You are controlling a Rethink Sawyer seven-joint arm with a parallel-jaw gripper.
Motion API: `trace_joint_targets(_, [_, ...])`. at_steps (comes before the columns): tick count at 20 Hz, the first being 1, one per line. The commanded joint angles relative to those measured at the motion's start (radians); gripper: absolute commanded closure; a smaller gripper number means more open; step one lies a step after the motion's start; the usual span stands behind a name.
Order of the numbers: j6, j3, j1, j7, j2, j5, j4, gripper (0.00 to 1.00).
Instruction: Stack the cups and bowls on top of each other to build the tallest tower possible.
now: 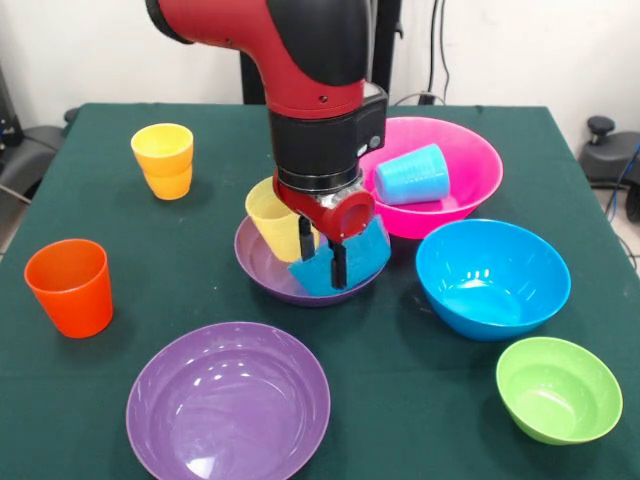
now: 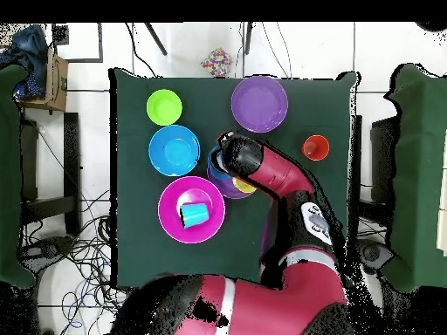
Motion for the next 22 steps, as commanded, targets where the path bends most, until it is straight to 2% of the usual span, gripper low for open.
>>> trace_joint_targets(1, [-0.092, 0.197, -0.053, 0.123, 0.001, 0.026, 0.133, 0.00])
trace_joint_targets(5, [-0.070, 0.160, -0.025, 0.129, 0.000, 0.016, 0.119, 0.00])
trace_joint_targets(9, [0.010, 0.071, 0.035, 0.144, -0.006, 0.015, 0.074, 0.00])
trace_joint_targets(12, [0.058, 0.040, 0.053, 0.132, -0.004, 0.007, 0.053, 0.00])
trace_joint_targets(13, [0.054, 0.045, 0.049, 0.121, -0.005, 0.009, 0.057, 1.00])
trace_joint_targets(18, [0.120, -0.083, 0.139, 0.145, 0.022, -0.014, -0.023, 1.00])
trace_joint_targets(22, [0.126, -0.101, 0.151, 0.151, 0.029, 0.003, -0.034, 1.00])
